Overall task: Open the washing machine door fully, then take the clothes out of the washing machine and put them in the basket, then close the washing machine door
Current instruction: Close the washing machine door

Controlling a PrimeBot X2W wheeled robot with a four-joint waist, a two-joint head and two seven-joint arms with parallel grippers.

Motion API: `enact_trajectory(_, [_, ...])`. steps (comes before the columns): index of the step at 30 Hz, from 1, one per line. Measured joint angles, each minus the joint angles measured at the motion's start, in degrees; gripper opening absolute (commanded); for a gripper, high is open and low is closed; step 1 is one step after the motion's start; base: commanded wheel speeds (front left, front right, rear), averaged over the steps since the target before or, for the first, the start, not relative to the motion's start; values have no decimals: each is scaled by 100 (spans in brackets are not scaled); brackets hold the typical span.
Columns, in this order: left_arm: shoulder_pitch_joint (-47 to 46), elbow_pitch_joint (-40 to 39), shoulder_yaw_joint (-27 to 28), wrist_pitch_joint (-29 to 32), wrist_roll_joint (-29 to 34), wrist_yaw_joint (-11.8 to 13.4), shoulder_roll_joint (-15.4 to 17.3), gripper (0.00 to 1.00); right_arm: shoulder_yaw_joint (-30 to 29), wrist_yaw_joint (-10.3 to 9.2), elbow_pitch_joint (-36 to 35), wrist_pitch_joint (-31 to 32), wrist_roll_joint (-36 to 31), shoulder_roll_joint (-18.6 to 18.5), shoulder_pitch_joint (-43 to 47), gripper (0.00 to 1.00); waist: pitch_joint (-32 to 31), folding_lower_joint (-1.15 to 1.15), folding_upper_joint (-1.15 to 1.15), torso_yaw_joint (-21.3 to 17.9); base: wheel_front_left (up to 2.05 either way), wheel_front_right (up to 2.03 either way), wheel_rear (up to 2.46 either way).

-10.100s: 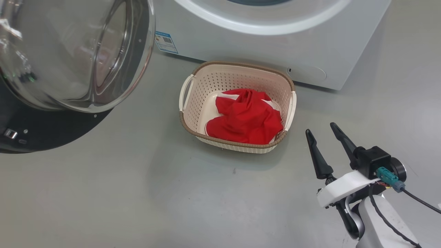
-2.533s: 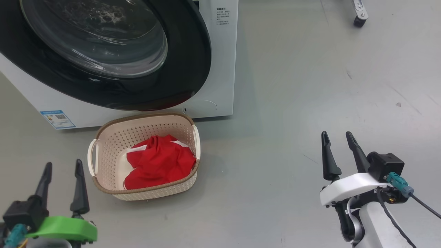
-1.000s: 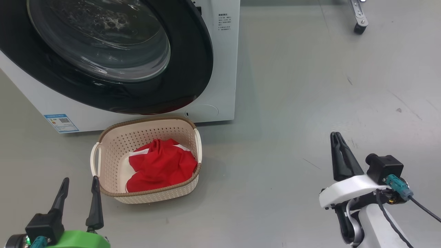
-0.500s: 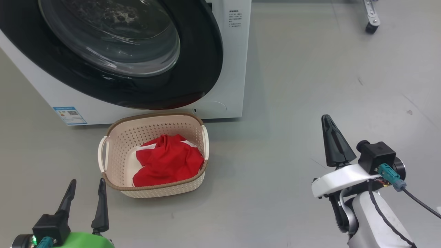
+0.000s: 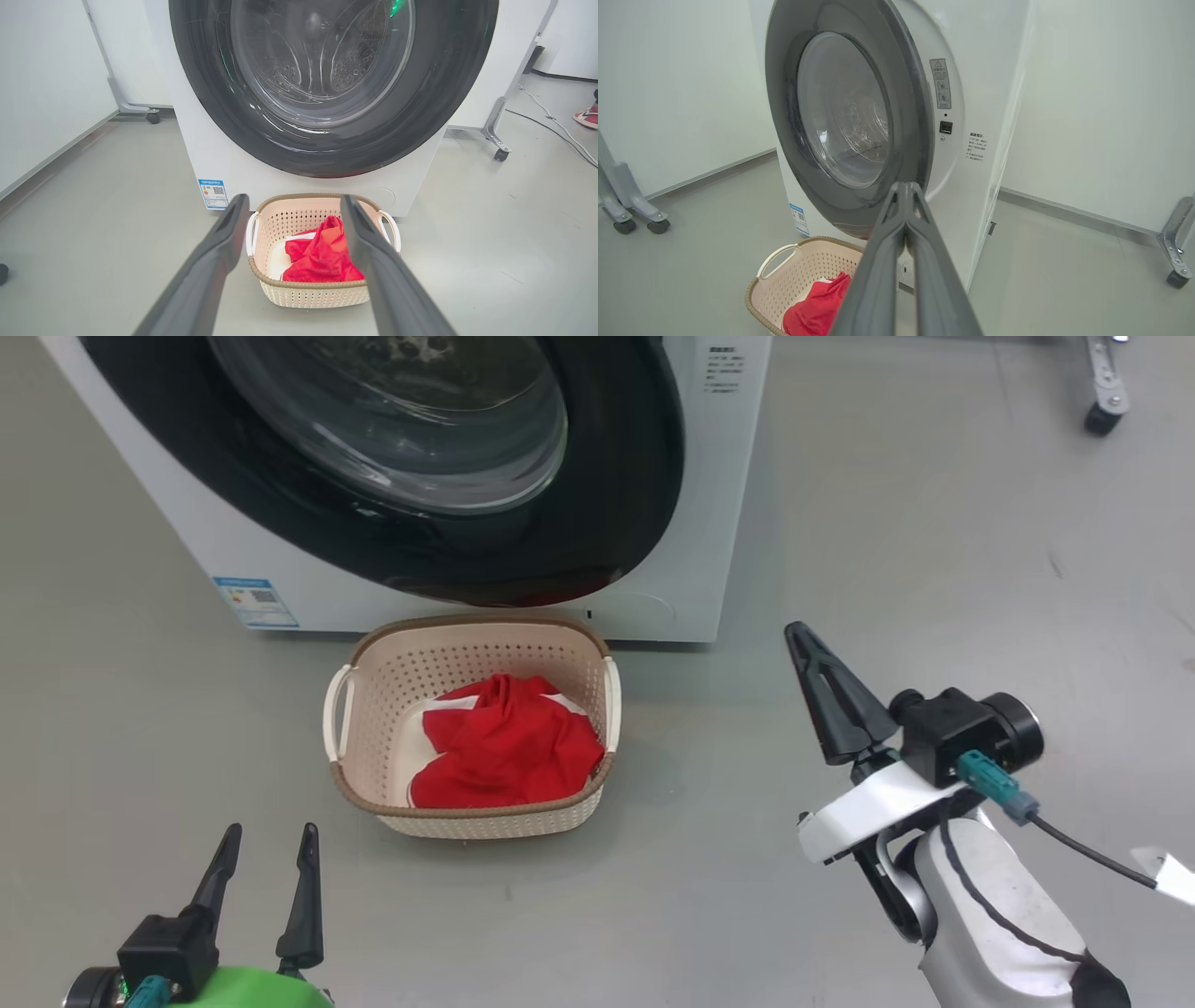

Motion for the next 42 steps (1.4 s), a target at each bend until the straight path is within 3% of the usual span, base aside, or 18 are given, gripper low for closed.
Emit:
enact_trajectory(13, [-61, -38, -398, 0, -305, 0, 0, 100, 836, 1, 270, 114, -80, -327, -780, 0, 432, 0, 0, 564, 0, 0, 0])
enact_trajectory(31, [-796, -357, -1233, 0, -876, 78, -14, 100, 1206, 2, 453, 658, 40, -1332, -2777, 0, 1719, 0, 0, 1130, 0, 0, 0])
enact_trajectory(42, [-1182, -434, -1664, 0, -1094, 157, -35, 100, 1417, 2, 726, 857, 123, -1696, -3902, 0, 2416, 0, 0, 1431, 0, 0, 0])
